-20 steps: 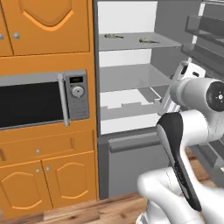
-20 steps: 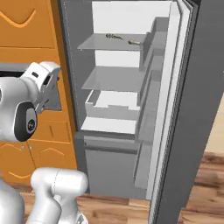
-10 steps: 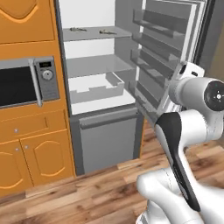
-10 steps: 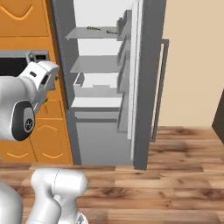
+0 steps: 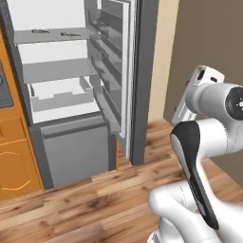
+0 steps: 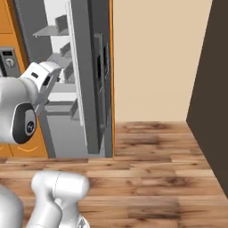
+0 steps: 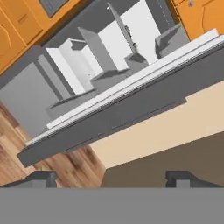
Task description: Place the fish on the counter behind the older fish on the same shelf of the fridge to maintain FIFO order. Close the fridge door when finished.
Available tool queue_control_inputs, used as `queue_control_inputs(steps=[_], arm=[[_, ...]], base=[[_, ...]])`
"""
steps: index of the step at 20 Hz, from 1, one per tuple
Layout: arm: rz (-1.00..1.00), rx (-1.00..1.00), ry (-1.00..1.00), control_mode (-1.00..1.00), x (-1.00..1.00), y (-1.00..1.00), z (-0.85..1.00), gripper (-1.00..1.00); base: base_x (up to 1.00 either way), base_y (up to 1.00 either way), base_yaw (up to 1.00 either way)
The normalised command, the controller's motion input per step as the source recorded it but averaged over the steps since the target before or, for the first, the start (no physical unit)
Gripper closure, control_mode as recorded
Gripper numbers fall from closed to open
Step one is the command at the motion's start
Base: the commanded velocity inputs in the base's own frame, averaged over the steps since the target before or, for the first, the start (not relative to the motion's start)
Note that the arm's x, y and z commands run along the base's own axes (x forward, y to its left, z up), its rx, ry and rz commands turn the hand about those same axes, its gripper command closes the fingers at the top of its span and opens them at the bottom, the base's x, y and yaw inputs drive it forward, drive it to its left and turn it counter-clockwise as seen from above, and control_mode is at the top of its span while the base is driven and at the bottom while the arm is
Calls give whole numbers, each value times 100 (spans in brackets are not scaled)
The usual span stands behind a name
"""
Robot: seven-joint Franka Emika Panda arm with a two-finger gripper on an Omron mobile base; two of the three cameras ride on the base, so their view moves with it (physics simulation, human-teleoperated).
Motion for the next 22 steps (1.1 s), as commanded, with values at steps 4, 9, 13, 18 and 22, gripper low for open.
queue_control_inputs(steps=[4, 9, 13, 18, 22], arm=[[0, 0, 0, 100, 0, 0, 0, -100], [0, 0, 0, 100, 0, 0, 0, -100], [0, 0, 0, 100, 0, 0, 0, -100], [0, 0, 0, 100, 0, 0, 0, -100], [0, 0, 0, 100, 0, 0, 0, -100]], base=[[10, -100, 1], [46, -100, 12], [94, -83, 35], [100, -44, 55], [94, -40, 60]])
